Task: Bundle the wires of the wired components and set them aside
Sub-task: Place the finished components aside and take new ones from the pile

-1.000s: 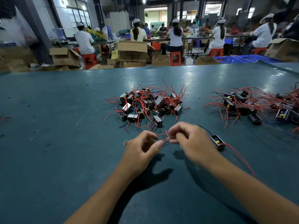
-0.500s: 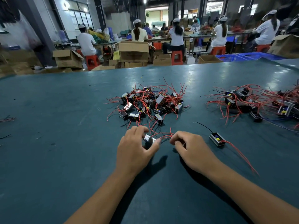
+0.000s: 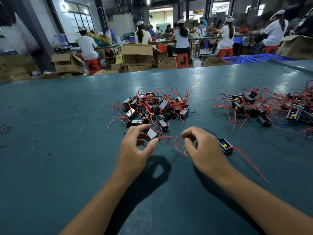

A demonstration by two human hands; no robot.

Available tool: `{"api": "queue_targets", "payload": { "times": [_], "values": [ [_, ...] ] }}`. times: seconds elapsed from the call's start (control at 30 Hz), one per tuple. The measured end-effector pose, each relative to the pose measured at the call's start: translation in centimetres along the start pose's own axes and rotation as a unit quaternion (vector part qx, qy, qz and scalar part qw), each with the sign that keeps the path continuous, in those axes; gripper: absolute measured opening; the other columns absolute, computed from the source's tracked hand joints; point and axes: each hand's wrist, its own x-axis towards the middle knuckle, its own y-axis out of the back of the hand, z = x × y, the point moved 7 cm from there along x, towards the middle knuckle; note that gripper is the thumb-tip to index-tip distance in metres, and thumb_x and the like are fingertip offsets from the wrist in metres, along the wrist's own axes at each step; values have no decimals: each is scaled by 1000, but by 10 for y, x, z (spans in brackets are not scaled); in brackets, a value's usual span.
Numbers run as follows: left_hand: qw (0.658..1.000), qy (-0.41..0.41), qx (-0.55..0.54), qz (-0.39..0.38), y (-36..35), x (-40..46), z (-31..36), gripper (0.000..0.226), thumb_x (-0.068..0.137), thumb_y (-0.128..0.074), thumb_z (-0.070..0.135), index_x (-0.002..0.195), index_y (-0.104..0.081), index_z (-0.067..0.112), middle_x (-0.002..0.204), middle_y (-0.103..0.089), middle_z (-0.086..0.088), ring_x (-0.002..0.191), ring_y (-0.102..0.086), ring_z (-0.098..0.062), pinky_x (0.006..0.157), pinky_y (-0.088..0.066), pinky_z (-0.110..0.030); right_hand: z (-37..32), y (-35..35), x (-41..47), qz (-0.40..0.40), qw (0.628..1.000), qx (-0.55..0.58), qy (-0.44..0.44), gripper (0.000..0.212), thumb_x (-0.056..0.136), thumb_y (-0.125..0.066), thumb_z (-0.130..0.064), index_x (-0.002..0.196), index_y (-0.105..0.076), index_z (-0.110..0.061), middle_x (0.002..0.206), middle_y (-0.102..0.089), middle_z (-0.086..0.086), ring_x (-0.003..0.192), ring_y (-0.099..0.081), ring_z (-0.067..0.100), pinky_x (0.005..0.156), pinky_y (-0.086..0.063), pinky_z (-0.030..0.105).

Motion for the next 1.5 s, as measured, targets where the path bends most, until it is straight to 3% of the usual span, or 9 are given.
{"api": "queue_targets", "payload": {
  "times": [0.03,0.1,0.2,0.4,0.7,0.87,1.03,1.2,1.5],
  "values": [
    [991,49,-123,-10,0,0,-4,33,82,-74,23,115,-68,18,101,-67,0,86,-65,-11,79,-54,-25,0,4,1,28,1000,4,2,15,92,-57,-7,101,-65,-16,93,-61,-11,79,-56,-3,74,-41,13],
    [914,146,-376,-53,-10,-4,-8,31,80,-72,22,110,-74,14,96,-69,-7,82,-67,-16,77,-56,-26,2,10,2,70,997,27,-14,17,93,-56,-6,106,-63,-14,102,-62,-6,93,-56,5,79,-40,15],
    [851,182,-483,-98,-21,-8,-3,41,72,-84,28,108,-76,11,98,-69,-13,82,-69,-19,76,-58,-24,12,15,6,90,988,106,-70,17,97,-52,-8,100,-64,-19,97,-68,-6,88,-62,7,75,-45,14],
    [870,157,-449,-130,-25,-13,5,66,57,-96,36,110,-71,6,101,-72,-14,90,-72,-26,81,-57,-27,22,-1,10,19,920,360,-154,36,105,-41,-22,86,-67,-8,69,-69,5,64,-67,17,56,-51,26],
    [892,131,-394,-177,-23,-10,7,44,73,-76,-1,112,-71,19,120,-68,-10,104,-64,-19,92,-53,-27,-6,56,20,130,978,155,54,23,95,-52,-34,86,-66,-18,78,-70,-7,78,-65,7,75,-46,17],
    [906,124,-357,-191,-26,-12,4,49,73,-75,-4,116,-66,18,114,-69,-10,102,-64,-20,94,-53,-31,-44,25,-2,2,976,-30,216,14,91,-61,-28,89,-67,-16,82,-65,-7,77,-59,12,73,-48,28],
    [903,134,-352,-208,-33,-19,6,46,75,-80,6,118,-64,13,116,-68,-16,105,-65,-23,94,-53,-31,-34,-3,-7,-105,984,-10,143,6,89,-68,-22,90,-69,-16,80,-69,-5,70,-60,14,69,-50,38],
    [918,160,-318,-173,-39,-22,2,42,78,-79,3,118,-64,4,111,-71,-14,102,-65,-23,89,-54,-28,-25,-8,-6,-147,986,52,66,3,89,-67,-16,87,-67,-16,69,-66,-5,60,-54,6,58,-40,15],
    [911,229,-282,-196,-45,-26,-7,30,97,-52,-1,120,-69,11,112,-74,-15,102,-70,-25,95,-55,-32,-12,-4,1,-196,980,30,24,5,89,-68,-21,85,-67,-23,57,-56,-10,53,-46,3,53,-36,15]
  ]
}}
